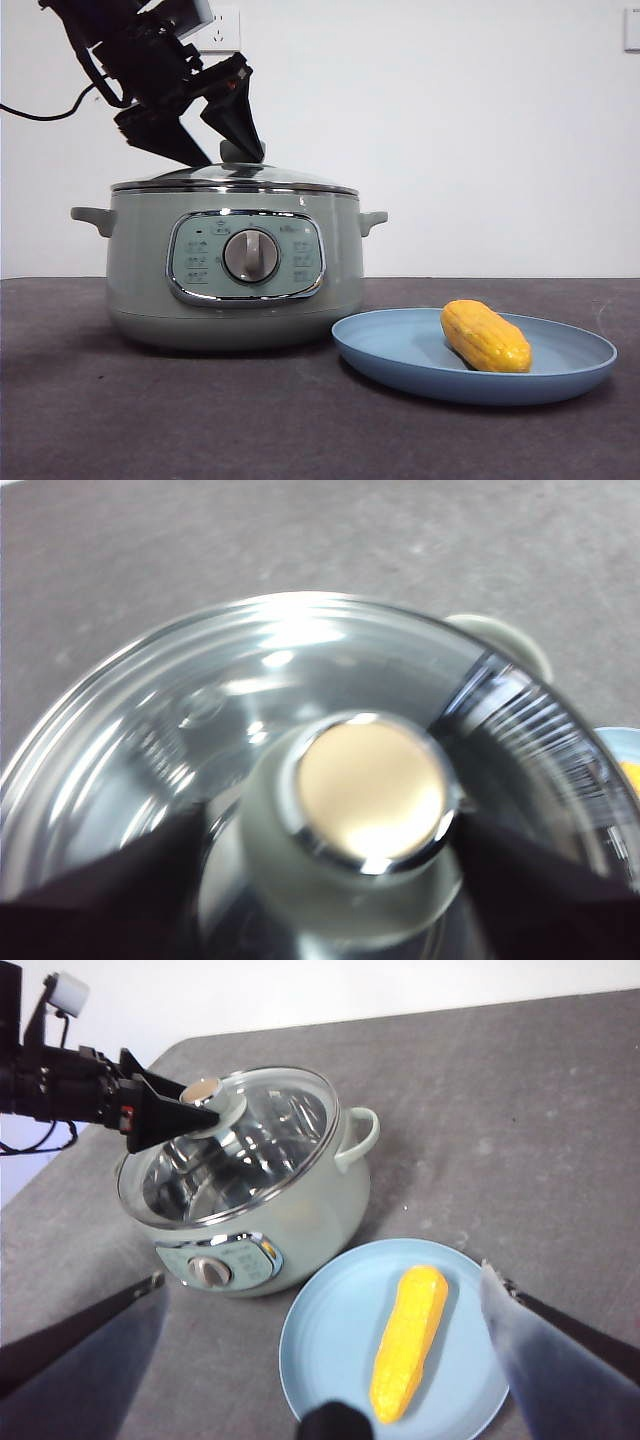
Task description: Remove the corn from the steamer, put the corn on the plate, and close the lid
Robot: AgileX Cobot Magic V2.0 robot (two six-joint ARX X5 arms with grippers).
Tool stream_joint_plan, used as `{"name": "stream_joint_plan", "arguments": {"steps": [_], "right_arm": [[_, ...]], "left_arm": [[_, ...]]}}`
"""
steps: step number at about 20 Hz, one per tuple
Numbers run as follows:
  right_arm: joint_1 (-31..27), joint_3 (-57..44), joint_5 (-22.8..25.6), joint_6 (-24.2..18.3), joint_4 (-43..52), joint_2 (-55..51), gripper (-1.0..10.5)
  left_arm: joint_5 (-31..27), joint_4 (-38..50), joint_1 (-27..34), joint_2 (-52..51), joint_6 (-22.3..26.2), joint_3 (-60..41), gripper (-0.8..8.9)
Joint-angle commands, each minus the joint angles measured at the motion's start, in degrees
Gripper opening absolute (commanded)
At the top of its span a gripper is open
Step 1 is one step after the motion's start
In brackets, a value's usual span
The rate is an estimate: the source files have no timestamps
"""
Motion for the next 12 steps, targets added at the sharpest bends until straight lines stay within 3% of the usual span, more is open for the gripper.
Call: {"name": "stream_joint_plan", "arguments": {"steps": [1,12], "right_arm": [[0.1,-0.3,-0.1,0.1,0.0,-0.1,5.7],[0.1,-0.3,-2.6,-2.3,-2.3,-0.1,5.7]], "left_arm": [[-0.1,-1.4,0.0,-1.1,-1.2,-1.3,4.75],[0.2,-7.6,0.0,-13.8,-1.6,-1.3,4.75]]}}
